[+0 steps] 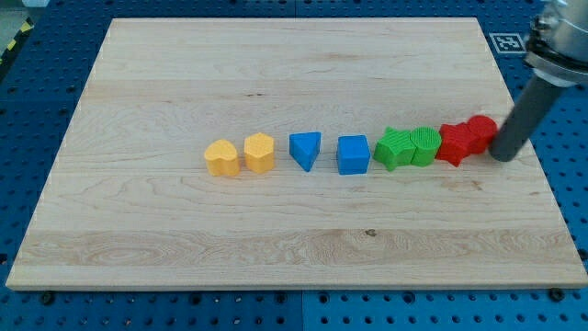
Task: Move the red blocks towards the left side of the board
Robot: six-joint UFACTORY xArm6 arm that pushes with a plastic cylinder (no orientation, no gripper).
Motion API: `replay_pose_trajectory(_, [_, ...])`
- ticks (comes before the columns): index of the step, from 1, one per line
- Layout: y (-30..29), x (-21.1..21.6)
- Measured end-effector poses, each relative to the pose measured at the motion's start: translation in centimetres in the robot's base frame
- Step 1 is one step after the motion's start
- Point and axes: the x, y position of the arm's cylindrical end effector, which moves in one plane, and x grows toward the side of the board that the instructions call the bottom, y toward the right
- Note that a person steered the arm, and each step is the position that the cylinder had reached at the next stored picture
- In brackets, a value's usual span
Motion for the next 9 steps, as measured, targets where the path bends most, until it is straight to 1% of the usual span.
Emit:
replay_pose_trajectory(1, [-4.3, -1.8])
replay_pose_trajectory(2, [-4.3, -2.3])
replay_pose_trajectory(4, [3.3, -2.5])
replay_pose_trajectory(5, [1.3, -6.6])
replay_pose_trajectory(6, [-6.2, -7.7])
replay_pose_trajectory(7, [-11.3, -7.7])
replay_pose_trajectory(8, [-6.3, -7.3])
replay_pose_trajectory(9, [-3.6, -3.1])
